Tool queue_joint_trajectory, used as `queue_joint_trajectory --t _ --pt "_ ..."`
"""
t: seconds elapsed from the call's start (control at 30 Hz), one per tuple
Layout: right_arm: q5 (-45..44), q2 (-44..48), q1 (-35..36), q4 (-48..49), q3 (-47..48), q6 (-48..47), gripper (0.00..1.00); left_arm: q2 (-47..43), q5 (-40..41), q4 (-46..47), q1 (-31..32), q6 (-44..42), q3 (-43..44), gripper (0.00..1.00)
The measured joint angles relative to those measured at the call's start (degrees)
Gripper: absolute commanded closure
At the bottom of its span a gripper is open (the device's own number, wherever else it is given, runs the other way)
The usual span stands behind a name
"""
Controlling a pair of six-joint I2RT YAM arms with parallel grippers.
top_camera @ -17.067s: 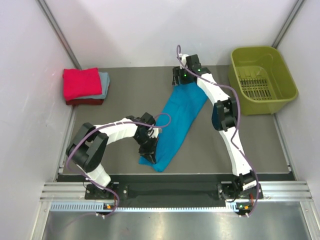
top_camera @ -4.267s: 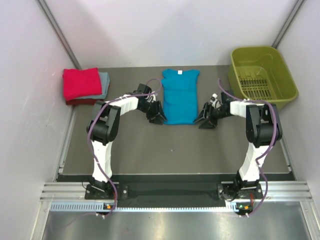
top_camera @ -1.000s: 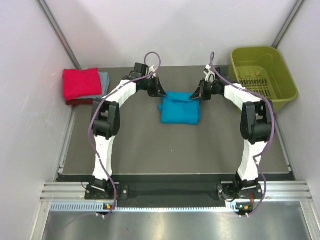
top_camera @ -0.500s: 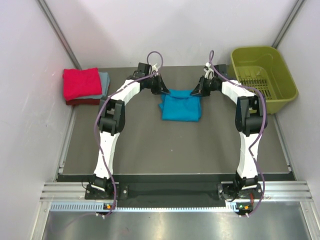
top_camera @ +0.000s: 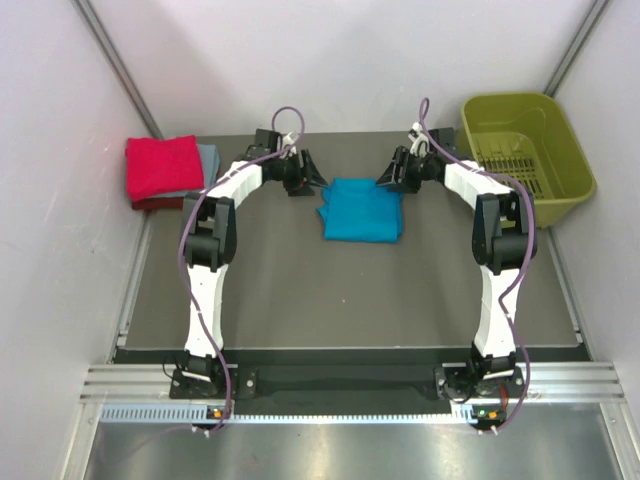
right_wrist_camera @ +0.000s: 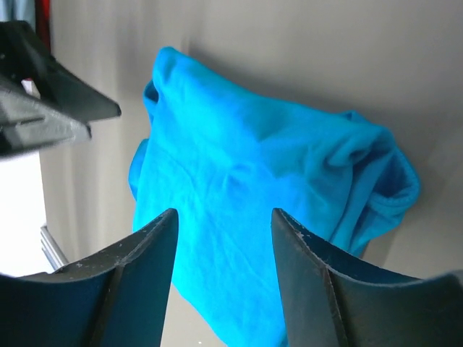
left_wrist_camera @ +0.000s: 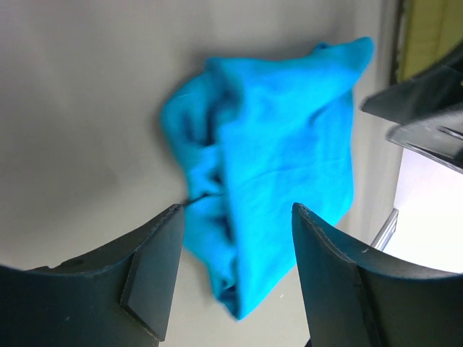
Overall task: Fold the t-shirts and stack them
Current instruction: Fold the tshirt, then neatly place the folded tshirt to the corner
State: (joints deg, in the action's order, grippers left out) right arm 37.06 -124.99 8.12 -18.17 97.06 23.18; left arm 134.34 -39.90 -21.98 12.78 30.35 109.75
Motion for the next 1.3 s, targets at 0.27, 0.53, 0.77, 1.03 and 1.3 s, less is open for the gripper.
queue_joint_trajectory --t 0.27,0.53,0.77,1.03,1.3 --pt "0.35 0.39 0.39 -0.13 -2.19 -0.07 0.45 0.26 -1.44 -1.55 -3.19 0.04 -3.06 0.36" --pt "0.26 0.28 0.48 -0.22 -2.8 -0.07 0.45 0.0 -6.23 -1.38 -2.58 3.04 -8.79 0.37" --pt "0.22 -0.81 0.94 -0.24 -2.91 -0.07 0.45 0.74 -7.8 -0.31 -1.36 5.11 -8.76 0.38" --pt "0.07 -1.97 1.64 -0.26 -2.91 -0.11 0.45 6.4 -11.91 4.31 3.56 8.44 -2.78 0.38" --pt "-0.11 -1.97 2.49 -0.31 -2.95 -0.2 0.45 10.45 -11.74 8.02 6.82 10.32 0.2 0.9"
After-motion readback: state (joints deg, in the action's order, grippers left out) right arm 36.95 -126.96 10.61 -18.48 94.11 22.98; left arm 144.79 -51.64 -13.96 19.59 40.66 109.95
